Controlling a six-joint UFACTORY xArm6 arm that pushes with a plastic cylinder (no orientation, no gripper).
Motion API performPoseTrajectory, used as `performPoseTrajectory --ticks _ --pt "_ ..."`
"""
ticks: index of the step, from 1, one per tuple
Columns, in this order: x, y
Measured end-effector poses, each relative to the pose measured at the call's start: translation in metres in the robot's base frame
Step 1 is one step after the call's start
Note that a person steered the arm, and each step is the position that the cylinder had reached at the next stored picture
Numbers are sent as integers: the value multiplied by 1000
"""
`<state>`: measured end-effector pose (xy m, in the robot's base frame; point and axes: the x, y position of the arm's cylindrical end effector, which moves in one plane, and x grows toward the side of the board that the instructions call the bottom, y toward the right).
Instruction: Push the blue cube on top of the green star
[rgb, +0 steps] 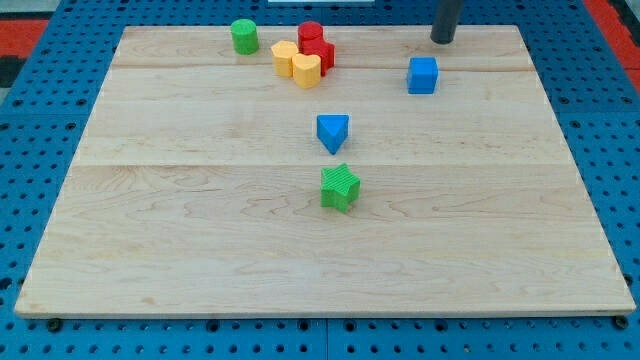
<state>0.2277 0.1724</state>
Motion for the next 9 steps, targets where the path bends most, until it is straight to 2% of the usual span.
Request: performPoseTrajectory --ticks 3,7,8,9 --pt "80 0" --pt "69 -25" --pt "45 -30" --pt "46 -48"
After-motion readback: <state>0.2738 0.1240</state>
